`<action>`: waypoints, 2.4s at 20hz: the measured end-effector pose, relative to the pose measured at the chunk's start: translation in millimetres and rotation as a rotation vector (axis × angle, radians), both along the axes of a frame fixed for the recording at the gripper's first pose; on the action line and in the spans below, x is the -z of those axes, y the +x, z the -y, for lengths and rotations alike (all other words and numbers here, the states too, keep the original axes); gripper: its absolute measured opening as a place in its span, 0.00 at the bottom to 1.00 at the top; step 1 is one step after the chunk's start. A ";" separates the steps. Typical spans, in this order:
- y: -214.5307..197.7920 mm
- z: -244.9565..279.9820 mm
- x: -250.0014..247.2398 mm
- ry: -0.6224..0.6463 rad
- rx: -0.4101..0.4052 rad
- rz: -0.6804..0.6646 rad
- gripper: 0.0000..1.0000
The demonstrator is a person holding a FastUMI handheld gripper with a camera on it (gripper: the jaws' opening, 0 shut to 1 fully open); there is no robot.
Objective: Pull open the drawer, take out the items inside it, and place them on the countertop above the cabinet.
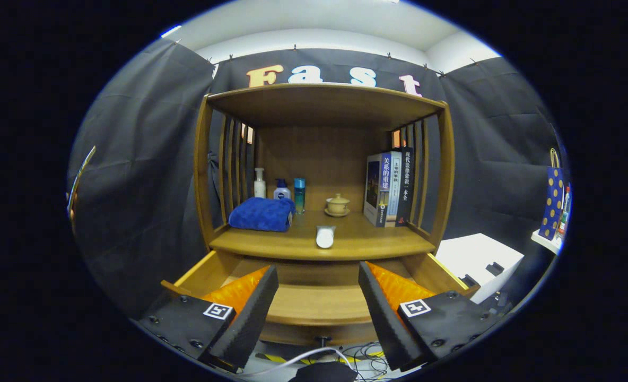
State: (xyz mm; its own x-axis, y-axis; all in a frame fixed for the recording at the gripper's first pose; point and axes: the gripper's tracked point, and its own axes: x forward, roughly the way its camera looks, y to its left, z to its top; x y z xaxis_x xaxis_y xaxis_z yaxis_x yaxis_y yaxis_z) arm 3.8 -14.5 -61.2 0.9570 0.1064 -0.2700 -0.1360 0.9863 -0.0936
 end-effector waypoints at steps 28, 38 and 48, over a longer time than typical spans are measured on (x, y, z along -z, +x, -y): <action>5.1 -2.9 75.1 0.064 0.056 -0.141 0.96; 70.4 -10.0 74.3 0.089 0.057 -0.141 0.98; 131.5 -21.0 80.7 0.083 0.069 -0.130 0.97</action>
State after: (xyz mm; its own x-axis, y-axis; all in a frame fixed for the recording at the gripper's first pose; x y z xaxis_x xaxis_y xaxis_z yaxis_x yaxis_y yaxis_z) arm 135.3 6.5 -141.9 0.9202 0.0692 -0.3853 -0.0738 0.9973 0.0030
